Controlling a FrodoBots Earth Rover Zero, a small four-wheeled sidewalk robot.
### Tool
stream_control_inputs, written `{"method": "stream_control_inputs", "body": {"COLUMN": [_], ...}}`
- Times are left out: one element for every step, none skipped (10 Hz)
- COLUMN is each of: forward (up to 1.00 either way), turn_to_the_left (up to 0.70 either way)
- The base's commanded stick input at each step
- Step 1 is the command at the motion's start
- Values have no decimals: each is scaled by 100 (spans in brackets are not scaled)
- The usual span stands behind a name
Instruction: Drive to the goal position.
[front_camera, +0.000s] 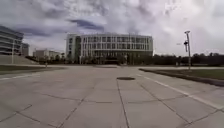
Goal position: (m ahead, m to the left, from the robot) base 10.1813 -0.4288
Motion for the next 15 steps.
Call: {"method": "stream_control_inputs", "body": {"forward": [100,100,100,100,100,100,100,100,100,100,100,100,100,100,100], "turn_to_the_left": [0,0,0,0,0,0,0,0,0,0,0,0,0,0,10]}}
